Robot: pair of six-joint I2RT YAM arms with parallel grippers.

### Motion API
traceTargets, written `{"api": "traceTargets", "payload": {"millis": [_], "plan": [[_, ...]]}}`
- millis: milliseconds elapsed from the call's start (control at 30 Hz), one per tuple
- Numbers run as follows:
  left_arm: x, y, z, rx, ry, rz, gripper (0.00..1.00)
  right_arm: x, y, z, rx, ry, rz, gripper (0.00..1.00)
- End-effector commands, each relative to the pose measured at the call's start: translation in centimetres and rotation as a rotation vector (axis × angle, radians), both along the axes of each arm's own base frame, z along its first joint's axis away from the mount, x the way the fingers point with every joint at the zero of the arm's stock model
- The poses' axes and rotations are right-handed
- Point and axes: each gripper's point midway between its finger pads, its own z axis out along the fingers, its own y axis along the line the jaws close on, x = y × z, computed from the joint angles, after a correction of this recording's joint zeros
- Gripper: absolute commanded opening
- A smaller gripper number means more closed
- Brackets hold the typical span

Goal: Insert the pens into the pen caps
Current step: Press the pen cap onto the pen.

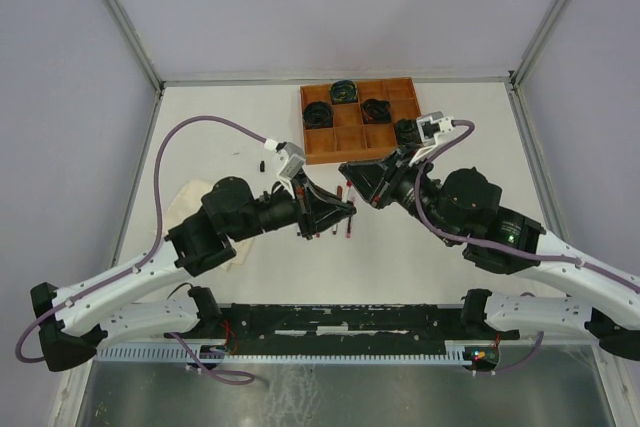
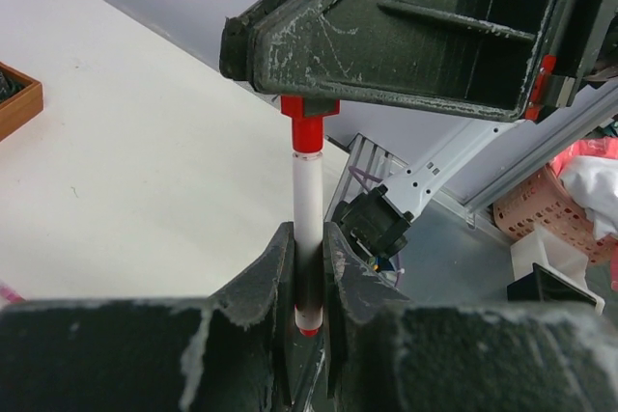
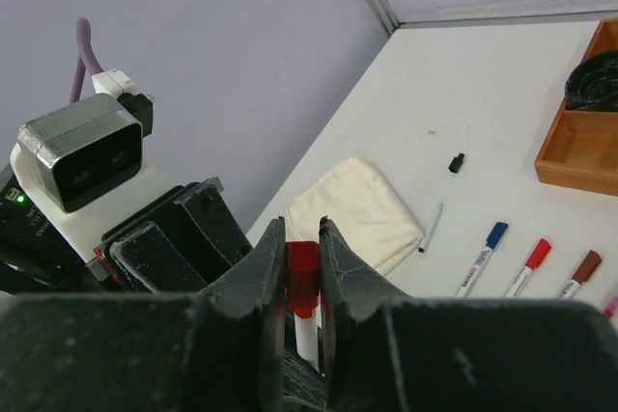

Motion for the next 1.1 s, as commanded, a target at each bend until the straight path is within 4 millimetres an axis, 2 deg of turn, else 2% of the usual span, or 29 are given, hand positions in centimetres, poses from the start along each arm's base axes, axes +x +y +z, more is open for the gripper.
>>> {"api": "traceTargets", "payload": {"millis": [0, 200, 500, 667, 867, 1067], "plan": [[0.1, 2.6, 11.9, -0.284, -0.219, 0.079, 0.03, -2.0, 1.0, -4.9, -0.109, 0.101, 0.109, 0.0], [-0.2, 3.5, 14.4, -0.326, -0.257, 0.094, 0.03, -3.7, 1.7, -8.2, -0.155, 0.164, 0.173, 0.0], [0.2, 4.0, 15.3, -0.342, -0.265, 0.128, 0.03, -5.9, 2.3, -11.9, -0.228, 0.211, 0.211, 0.0], [0.4, 4.6, 16.2, -0.359, -0.266, 0.152, 0.03, -6.8, 1.9, -13.5, -0.282, 0.206, 0.178, 0.0], [0.4, 5.2, 17.1, -0.392, -0.271, 0.17, 0.03, -8.4, 2.7, -15.3, -0.306, 0.22, 0.2, 0.0], [0.7, 6.1, 17.2, -0.429, -0.253, 0.208, 0.03, -10.3, 3.5, -17.5, -0.325, 0.242, 0.232, 0.0]]}}
